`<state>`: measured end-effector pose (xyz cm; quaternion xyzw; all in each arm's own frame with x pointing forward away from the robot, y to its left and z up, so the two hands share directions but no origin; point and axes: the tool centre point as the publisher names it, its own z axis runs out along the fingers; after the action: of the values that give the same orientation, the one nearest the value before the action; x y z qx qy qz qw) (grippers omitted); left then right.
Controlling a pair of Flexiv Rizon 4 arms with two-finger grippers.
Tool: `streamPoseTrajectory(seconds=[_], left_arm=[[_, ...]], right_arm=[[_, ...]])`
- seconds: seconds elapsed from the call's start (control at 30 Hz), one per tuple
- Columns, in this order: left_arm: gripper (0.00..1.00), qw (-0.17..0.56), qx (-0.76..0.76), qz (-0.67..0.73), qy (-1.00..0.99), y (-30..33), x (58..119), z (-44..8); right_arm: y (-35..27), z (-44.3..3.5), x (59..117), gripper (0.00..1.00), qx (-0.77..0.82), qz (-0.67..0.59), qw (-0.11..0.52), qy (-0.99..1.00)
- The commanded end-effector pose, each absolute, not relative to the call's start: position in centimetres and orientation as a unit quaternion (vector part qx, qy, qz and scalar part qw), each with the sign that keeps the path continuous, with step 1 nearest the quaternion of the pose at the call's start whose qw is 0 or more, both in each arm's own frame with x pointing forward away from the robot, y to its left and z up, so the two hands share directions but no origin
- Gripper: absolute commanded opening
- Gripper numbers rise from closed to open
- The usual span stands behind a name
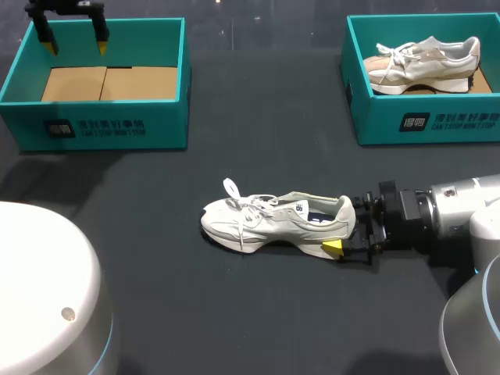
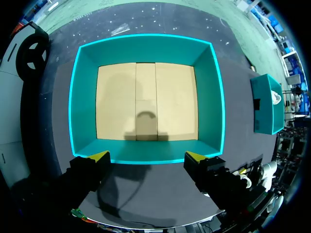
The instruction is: Take the shoe out of the shoebox, open the shoe tongue, remove and reinsert the insole, then place the shoe into the shoebox
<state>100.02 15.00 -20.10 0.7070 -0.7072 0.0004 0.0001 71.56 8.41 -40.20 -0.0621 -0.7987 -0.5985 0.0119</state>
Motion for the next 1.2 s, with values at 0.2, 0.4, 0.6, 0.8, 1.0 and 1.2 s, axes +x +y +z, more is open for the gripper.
streamPoseTrajectory(seconds=[0.2,0.4,0.6,0.8,1.0,1.2], left_arm=[[1.00,0.000,0.707,0.000,-0.707,15.0,100.0,-20.0],[1.00,0.000,0.707,0.000,-0.707,15.0,100.0,-20.0],[1.00,0.000,0.707,0.000,-0.707,15.0,100.0,-20.0],[1.00,0.000,0.707,0.000,-0.707,15.0,100.0,-20.0],[1.00,0.000,0.707,0.000,-0.707,15.0,100.0,-20.0],[1.00,0.000,0.707,0.000,-0.707,15.0,100.0,-20.0]], right_arm=[[8.6,-40.4,71.2,1.00,-0.065,-0.602,-0.001,-0.796],[8.7,-40.1,71.4,0.47,-0.064,-0.603,-0.005,-0.795],[8.8,-40.1,71.6,0.00,-0.050,-0.599,0.004,-0.799],[8.6,-40.0,72.0,0.00,-0.039,-0.598,0.023,-0.800],[8.3,-40.2,72.2,0.00,-0.037,-0.597,0.031,-0.801],[8.3,-40.5,72.2,0.00,-0.031,-0.598,0.037,-0.800]])
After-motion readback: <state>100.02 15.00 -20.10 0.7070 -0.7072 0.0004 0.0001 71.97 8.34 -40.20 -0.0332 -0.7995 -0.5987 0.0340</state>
